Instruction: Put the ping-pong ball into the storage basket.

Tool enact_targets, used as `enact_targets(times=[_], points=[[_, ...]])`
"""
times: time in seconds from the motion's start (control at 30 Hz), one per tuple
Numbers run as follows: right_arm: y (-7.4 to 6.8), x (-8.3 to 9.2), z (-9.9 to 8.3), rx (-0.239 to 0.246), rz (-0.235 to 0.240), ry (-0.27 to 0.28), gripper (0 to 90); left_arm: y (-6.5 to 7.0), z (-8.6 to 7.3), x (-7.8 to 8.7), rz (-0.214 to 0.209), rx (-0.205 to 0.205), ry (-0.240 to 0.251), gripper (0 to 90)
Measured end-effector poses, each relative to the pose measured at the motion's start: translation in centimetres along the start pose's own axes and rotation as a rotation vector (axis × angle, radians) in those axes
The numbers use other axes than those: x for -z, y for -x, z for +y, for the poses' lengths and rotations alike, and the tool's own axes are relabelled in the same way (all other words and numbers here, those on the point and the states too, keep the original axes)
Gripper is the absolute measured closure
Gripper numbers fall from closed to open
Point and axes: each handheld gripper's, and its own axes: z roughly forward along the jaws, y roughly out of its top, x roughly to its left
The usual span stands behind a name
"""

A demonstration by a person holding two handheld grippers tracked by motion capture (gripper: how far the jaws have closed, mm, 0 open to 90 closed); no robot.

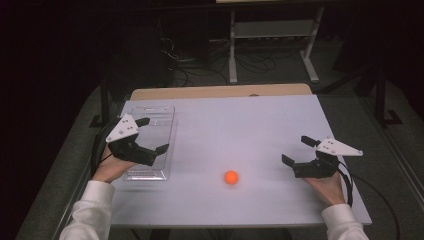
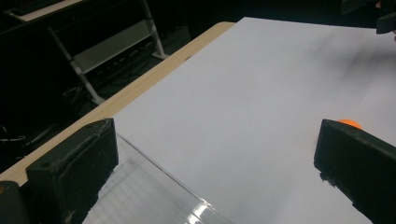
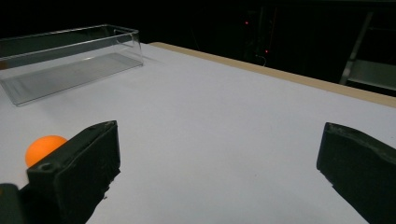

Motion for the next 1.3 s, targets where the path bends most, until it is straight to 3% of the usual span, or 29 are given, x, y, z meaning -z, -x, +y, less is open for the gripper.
enact_targets(times=[1.1, 1.3], points=[[0.0, 0.0, 0.0, -0.001, 0.002, -0.003, 0.0, 0.5, 3.0, -2.0, -0.072, -0.065, -0.049, 0.0], [0.0, 0.0, 0.0, -0.001, 0.001, -0.002, 0.0, 0.7, 3.3, -2.7, -0.097, -0.079, -0.076, 0.0]])
